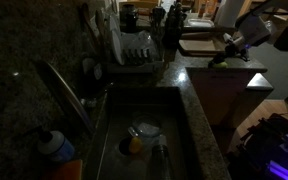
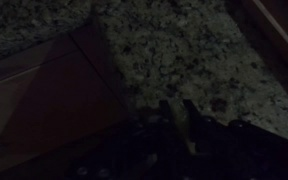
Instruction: Take the sponge and wipe the counter
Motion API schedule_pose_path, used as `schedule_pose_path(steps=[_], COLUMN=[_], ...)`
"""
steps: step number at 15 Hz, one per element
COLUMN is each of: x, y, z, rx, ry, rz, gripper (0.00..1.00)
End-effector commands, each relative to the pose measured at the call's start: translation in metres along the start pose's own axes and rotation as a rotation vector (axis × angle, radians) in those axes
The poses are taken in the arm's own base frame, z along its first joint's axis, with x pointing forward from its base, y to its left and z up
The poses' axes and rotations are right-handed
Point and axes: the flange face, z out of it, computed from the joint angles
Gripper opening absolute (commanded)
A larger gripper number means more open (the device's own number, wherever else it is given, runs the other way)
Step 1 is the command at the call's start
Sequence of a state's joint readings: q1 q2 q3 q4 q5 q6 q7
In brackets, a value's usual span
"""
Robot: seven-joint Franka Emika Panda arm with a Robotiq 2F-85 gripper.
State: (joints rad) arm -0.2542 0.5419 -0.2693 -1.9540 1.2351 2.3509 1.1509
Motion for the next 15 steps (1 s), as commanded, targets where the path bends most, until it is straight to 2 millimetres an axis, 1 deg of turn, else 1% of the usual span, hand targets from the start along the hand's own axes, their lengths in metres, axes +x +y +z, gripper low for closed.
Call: schedule_pose_path(steps=[1, 7, 12, 15], x=[0.071, 0.074, 0.079, 0.085], y=[0.006, 0.004, -0.006, -0.009], z=[0.013, 0.008, -0.011, -0.018], rx=[0.013, 0.024, 0.099, 0.119], ry=[0.133, 0.14, 0.121, 0.114], rz=[0.078, 0.108, 0.118, 0.14], gripper=[0.05, 0.05, 0.05, 0.05])
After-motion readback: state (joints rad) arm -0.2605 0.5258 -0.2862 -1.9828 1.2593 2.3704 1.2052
